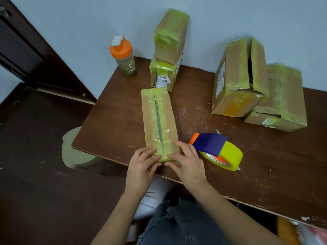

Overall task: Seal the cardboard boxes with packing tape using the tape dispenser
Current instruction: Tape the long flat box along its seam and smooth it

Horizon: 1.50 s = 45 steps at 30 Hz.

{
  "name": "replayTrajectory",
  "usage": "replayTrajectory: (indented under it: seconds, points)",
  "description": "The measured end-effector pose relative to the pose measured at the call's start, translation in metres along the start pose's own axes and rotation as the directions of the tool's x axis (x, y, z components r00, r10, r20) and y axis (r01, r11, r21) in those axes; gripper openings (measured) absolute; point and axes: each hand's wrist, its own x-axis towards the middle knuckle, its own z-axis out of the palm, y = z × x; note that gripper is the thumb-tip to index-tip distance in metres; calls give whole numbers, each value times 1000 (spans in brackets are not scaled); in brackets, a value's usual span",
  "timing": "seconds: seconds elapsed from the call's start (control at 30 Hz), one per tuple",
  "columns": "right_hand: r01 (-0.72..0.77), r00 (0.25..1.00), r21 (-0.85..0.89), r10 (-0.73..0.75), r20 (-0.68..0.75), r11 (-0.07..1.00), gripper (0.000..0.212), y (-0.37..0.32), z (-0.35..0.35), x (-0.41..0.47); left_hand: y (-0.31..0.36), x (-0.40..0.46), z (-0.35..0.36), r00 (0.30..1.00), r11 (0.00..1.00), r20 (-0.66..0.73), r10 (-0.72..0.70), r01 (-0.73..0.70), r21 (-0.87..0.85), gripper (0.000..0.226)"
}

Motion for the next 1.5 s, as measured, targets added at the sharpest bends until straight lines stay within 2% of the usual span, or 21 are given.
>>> replayTrajectory:
  seconds: [0.23,0.4,0.53,0.6,0.7,0.83,0.93,1.0,1.1,1.2,1.33,1.5]
  points:
    - [80,996,-44,-81,-22,996,15,10,8,3,-1,-2,2,997,995,-47,-54,49,-92,32]
    - [98,994,-50,-100,-44,994,17,8,11,1,-2,-3,6,999,1000,-41,-23,23,-7,27]
    - [95,995,-97,-97,-16,991,20,6,7,2,-3,-2,3,998,994,-20,68,-66,83,27]
    - [79,996,-104,-83,-36,991,18,3,8,5,-2,-2,6,997,991,-45,62,-56,123,20]
    - [152,982,-63,-158,-104,986,15,0,10,9,4,-1,12,999,991,-52,4,3,133,21]
    - [160,987,-47,-159,8,986,16,10,1,11,4,2,6,999,992,-40,27,-22,128,18]
    - [153,983,6,-153,97,988,26,20,-5,8,-2,3,-1,997,990,-14,77,-75,116,33]
    - [143,985,23,-144,91,989,25,22,-6,6,-3,4,-1,997,988,-10,71,-69,136,36]
    - [148,987,21,-149,66,989,15,18,0,10,2,6,6,999,986,-35,32,-25,167,19]
    - [145,984,33,-147,98,989,12,14,0,26,4,18,8,1000,983,2,-6,5,184,21]
    - [134,978,82,-145,153,988,20,23,-8,37,-4,27,2,999,982,29,15,-20,187,23]
    - [91,985,101,-104,136,991,28,21,4,34,-2,22,5,1000,988,-17,15,-12,157,30]
